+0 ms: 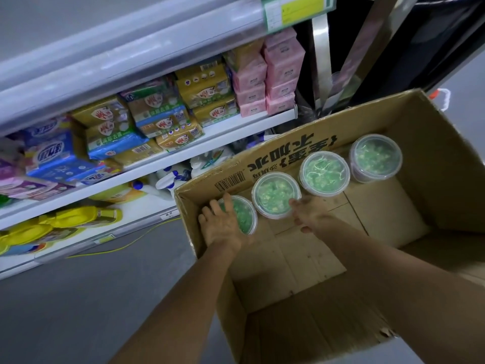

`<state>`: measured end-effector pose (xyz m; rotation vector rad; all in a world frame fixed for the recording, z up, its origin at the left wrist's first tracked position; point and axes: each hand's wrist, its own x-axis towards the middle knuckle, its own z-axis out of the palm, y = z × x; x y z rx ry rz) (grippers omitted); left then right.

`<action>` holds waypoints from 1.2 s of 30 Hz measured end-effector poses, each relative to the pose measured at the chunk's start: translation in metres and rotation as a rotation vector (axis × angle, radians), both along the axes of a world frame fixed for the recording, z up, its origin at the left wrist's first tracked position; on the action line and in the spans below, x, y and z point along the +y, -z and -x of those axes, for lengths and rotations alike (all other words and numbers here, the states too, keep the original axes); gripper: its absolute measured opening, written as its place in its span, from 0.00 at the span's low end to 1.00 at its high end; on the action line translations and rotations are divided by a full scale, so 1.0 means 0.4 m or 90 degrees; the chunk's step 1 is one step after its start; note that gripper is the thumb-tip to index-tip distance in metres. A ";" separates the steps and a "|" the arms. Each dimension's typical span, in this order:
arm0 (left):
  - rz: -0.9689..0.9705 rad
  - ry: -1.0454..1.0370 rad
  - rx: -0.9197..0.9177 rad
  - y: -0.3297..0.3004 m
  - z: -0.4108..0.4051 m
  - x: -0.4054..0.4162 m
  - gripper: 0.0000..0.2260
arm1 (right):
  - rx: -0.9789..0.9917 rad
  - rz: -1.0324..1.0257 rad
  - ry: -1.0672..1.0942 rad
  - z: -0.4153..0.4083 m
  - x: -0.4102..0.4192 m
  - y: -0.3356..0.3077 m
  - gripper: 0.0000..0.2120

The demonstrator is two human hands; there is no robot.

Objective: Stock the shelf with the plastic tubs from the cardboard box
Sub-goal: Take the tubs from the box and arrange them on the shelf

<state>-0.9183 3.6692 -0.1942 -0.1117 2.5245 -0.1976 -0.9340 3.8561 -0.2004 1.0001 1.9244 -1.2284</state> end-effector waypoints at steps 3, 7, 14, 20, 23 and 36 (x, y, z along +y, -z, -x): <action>-0.103 -0.089 -0.019 -0.041 0.002 0.005 0.57 | 0.021 -0.020 -0.011 -0.009 0.021 -0.033 0.16; -0.256 -0.199 -0.003 -0.146 -0.024 0.011 0.56 | 0.047 0.001 0.006 -0.027 0.063 -0.136 0.17; -0.385 -0.225 0.102 -0.390 -0.093 -0.014 0.53 | 0.148 0.028 -0.011 -0.068 0.085 -0.428 0.17; -0.443 -0.248 0.206 -0.626 -0.152 -0.061 0.56 | 0.248 0.060 0.001 -0.095 0.057 -0.680 0.14; -0.451 -0.250 0.259 -0.732 -0.181 -0.111 0.55 | 0.303 0.081 -0.025 -0.105 0.031 -0.799 0.14; -0.452 -0.244 0.390 -1.104 -0.161 -0.421 0.53 | 0.462 0.158 -0.158 -0.033 -0.255 -1.185 0.12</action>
